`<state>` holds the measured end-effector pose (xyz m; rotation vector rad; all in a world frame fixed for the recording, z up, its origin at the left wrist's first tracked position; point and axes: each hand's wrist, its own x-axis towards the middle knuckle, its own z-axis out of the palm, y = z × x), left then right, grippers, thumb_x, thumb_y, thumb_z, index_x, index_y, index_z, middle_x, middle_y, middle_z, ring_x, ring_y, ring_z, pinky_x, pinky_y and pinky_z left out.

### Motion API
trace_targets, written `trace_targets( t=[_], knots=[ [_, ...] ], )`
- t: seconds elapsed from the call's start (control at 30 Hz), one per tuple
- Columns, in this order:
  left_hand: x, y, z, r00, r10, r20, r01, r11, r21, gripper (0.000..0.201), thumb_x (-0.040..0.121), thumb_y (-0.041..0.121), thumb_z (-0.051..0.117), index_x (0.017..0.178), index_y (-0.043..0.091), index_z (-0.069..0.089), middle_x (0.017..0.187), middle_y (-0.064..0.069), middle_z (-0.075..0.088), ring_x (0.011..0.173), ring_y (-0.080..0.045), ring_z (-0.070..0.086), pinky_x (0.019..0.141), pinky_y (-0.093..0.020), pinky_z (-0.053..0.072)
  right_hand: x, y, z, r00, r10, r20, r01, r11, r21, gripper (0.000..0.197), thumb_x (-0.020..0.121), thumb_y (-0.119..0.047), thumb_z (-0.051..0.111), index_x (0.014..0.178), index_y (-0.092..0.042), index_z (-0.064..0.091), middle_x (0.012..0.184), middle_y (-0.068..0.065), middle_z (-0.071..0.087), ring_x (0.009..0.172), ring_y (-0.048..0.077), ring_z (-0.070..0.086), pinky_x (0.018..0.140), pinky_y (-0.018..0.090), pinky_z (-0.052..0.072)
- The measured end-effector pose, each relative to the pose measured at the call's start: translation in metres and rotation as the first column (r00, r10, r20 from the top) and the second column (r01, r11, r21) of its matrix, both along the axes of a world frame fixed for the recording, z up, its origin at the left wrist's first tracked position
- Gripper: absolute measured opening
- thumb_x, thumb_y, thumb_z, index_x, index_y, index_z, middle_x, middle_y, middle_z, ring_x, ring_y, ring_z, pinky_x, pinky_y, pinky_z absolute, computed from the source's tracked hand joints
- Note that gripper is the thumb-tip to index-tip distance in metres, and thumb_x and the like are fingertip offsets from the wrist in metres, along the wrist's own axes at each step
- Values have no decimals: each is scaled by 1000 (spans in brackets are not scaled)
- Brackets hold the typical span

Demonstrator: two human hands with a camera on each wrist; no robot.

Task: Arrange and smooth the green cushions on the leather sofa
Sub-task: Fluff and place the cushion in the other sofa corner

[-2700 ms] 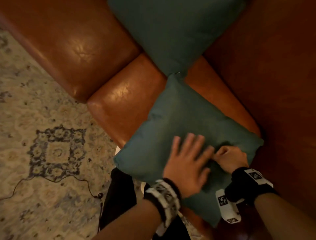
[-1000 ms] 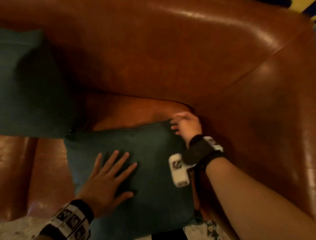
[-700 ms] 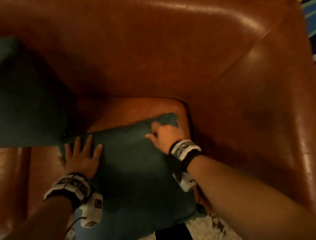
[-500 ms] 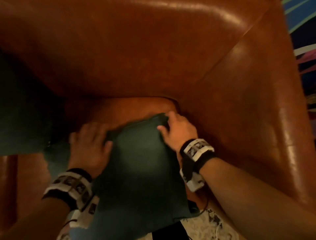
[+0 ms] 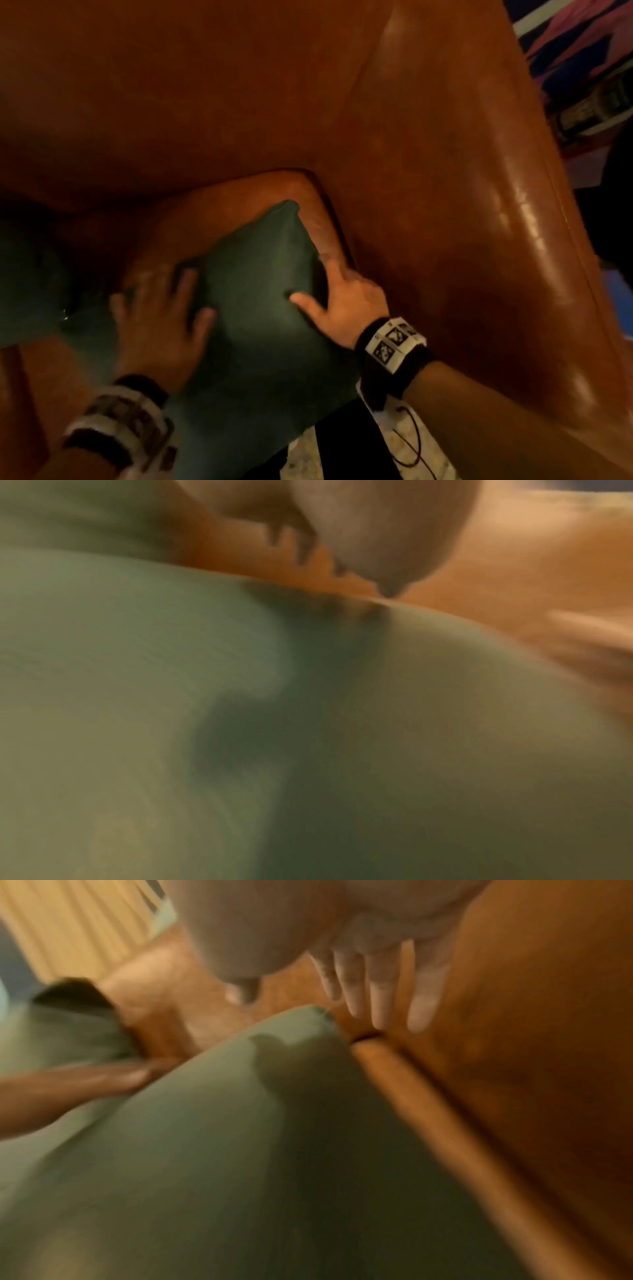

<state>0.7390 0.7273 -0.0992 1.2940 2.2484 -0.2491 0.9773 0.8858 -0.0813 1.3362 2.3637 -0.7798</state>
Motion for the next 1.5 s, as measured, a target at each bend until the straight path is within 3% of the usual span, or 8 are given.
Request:
trace_targets(
  t=[0.13, 0.4, 0.57, 0.67, 0.73, 1.0, 1.3, 1.5],
  knots=[
    [61, -13, -7, 896, -441, 57, 441, 897, 12, 71, 84, 67, 33, 147, 36, 29, 157, -6, 25, 144, -33, 20, 112, -64, 14, 32, -43, -28, 975, -133, 177, 157, 979, -128, 89, 79, -83, 28, 149, -31, 13, 140, 7, 51, 116, 32, 57, 92, 40, 45],
    [47, -18, -43, 943, -326, -72, 329, 943, 46, 80, 79, 80, 18, 149, 44, 2, 161, 1, 2, 147, -33, 0, 117, -56, 2, 140, -93, -86, 782, -516, 350, 597, 782, -179, 94, 73, -87, 2, 119, -26, 56, 119, 15, 65, 107, 35, 60, 91, 45, 48],
    [42, -19, -47, 944, -317, -89, 325, 942, 87, 80, 78, 82, 9, 148, 45, -4, 161, 3, -4, 147, -30, -3, 117, -55, 0, 143, -113, -42, 643, -765, -28, 766, 643, 19, 18, 91, -45, 55, 90, -27, 57, 88, 4, 70, 85, 27, 65, 71, 32, 48],
    [43, -20, -47, 939, -332, -88, 339, 936, 91, 80, 78, 82, 9, 148, 45, -4, 161, 2, -4, 147, -30, -4, 117, -55, -1, 94, -135, -4, 200, -919, -340, 679, 380, -628, 11, 89, -30, 65, 80, -23, 63, 71, -7, 62, 65, 11, 58, 63, 27, 45],
    [43, -21, -46, 938, -336, -84, 344, 934, 100, 81, 77, 82, 9, 148, 45, -2, 161, 1, -2, 147, -31, -2, 117, -56, 1, 60, -149, 1, -33, -999, -13, 168, 7, -986, 28, 86, -45, 58, 92, -19, 66, 75, -3, 63, 63, 11, 59, 60, 26, 43],
    [45, -27, -43, 927, -366, -78, 373, 921, 116, 82, 76, 84, 6, 147, 46, -5, 161, 2, -4, 147, -31, -1, 117, -56, 3, 104, -160, -82, -513, -810, 283, 28, -346, -938, 51, 86, -55, 50, 91, -9, 73, 93, 6, 74, 81, 21, 72, 63, 29, 56],
    [37, -35, -40, 925, -377, -52, 381, 916, 127, 82, 74, 85, 4, 146, 47, -9, 161, 2, -4, 147, -31, 0, 116, -57, 6, 176, -161, -85, -271, -956, 107, 606, -256, -753, 38, 92, -52, 53, 119, -25, 58, 118, -3, 62, 106, 16, 58, 76, 35, 50],
    [36, -35, -39, 927, -370, -53, 374, 921, 109, 82, 73, 86, 1, 145, 49, -13, 161, 4, -7, 147, -30, -1, 117, -56, 5, 138, -113, -100, 81, -996, -35, 780, 85, -620, 15, 88, -18, 68, 103, -18, 63, 100, 5, 65, 76, 16, 60, 56, 27, 50]
  ],
)
